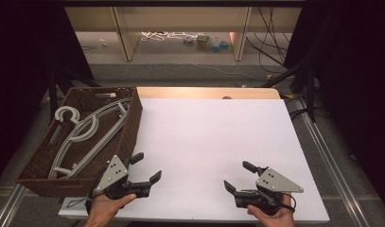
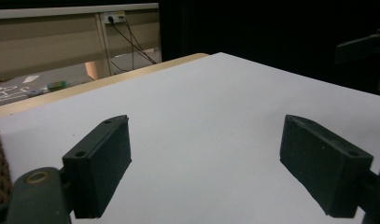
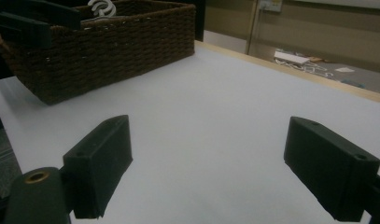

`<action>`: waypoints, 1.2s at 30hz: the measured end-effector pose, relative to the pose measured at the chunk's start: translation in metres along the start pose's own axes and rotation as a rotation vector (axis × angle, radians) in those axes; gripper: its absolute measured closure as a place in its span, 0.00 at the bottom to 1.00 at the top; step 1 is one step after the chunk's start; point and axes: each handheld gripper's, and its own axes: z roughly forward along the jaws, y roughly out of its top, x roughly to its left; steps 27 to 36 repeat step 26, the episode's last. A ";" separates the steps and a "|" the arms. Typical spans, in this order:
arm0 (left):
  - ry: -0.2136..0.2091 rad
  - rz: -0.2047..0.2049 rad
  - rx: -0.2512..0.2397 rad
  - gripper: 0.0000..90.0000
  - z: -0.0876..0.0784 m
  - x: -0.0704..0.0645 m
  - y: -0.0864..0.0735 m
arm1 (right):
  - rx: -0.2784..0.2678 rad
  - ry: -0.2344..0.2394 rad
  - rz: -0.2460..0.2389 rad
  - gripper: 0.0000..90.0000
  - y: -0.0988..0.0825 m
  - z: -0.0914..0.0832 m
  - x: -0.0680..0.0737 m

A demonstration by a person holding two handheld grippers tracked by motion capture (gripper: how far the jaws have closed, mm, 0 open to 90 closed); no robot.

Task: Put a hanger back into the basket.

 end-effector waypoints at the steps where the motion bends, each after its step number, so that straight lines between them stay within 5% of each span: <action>1: 0.008 -0.011 -0.004 0.18 -0.002 0.002 -0.003 | -0.015 -0.026 0.003 0.18 -0.001 -0.001 0.000; 4: 0.020 -0.011 -0.010 0.18 -0.004 0.004 -0.004 | -0.009 -0.017 0.028 0.18 -0.002 -0.001 0.002; 7: 0.034 -0.025 -0.022 0.18 -0.004 0.008 -0.004 | -0.026 -0.046 -0.002 0.17 -0.004 0.001 0.001; 10: 0.023 -0.020 -0.022 0.18 -0.004 0.007 -0.003 | -0.015 -0.045 0.026 0.18 -0.004 0.000 0.001; 36: 0.005 -0.017 -0.014 0.18 -0.002 0.004 -0.003 | -0.042 -0.074 0.023 0.18 -0.004 0.000 -0.002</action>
